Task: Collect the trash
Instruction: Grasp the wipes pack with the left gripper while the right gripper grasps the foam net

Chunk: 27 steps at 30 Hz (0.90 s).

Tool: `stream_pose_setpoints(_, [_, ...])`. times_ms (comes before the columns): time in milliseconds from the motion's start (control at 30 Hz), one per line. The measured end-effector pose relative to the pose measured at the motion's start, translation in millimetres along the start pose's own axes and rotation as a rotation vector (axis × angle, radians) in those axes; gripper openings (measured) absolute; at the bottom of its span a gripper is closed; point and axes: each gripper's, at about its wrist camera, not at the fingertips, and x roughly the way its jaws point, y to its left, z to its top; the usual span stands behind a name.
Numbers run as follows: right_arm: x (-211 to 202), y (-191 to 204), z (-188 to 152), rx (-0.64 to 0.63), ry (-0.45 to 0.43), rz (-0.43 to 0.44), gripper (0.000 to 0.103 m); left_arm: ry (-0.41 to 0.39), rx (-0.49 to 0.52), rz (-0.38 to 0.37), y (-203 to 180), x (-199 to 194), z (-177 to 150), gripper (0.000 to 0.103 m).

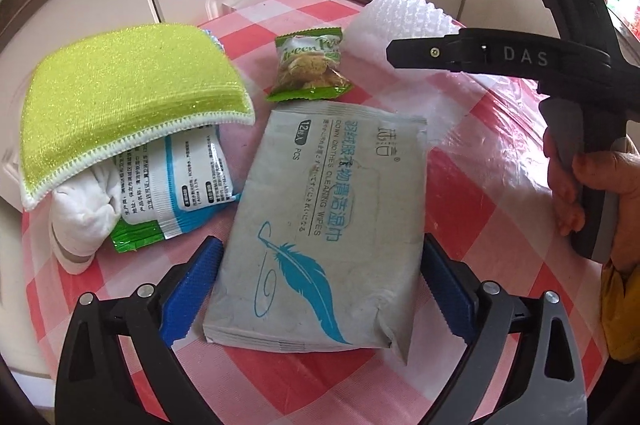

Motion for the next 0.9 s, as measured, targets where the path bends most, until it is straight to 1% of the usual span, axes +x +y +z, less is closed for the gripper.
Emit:
stream_pose_setpoints(100, [2,-1,0,0.005,0.011,0.001,0.064,-0.013,-0.028,0.014,-1,0,0,0.094])
stream_pose_setpoints(133, [2,-1,0,0.005,0.011,0.001,0.063,-0.017,-0.036,0.02,-1,0,0,0.093])
stream_pose_setpoints(200, [1,-2,0,0.005,0.008,0.0,0.059,-0.026,-0.059,0.033,0,-2,0,0.085])
stream_pose_setpoints(267, [1,-3,0,0.01,0.011,0.004,0.055,-0.032,-0.096,0.024,3,-6,-2,0.081])
stream_pose_setpoints(467, [-2,-4,-2,0.012,0.003,0.026,0.046,-0.049,-0.141,0.029,0,-13,-10,0.078])
stream_pose_setpoints(600, [-6,-9,-4,0.04,-0.002,0.053,0.042,-0.066,-0.19,0.012,1,-20,-20,0.077])
stream_pose_setpoints(833, [-17,-3,-13,0.036,-0.024,0.115,0.042,-0.126,-0.274,0.007,3,-46,-44,0.077])
stream_pose_setpoints(900, [-20,1,-17,0.029,-0.03,0.134,0.042,-0.15,-0.295,0.016,3,-56,-51,0.077])
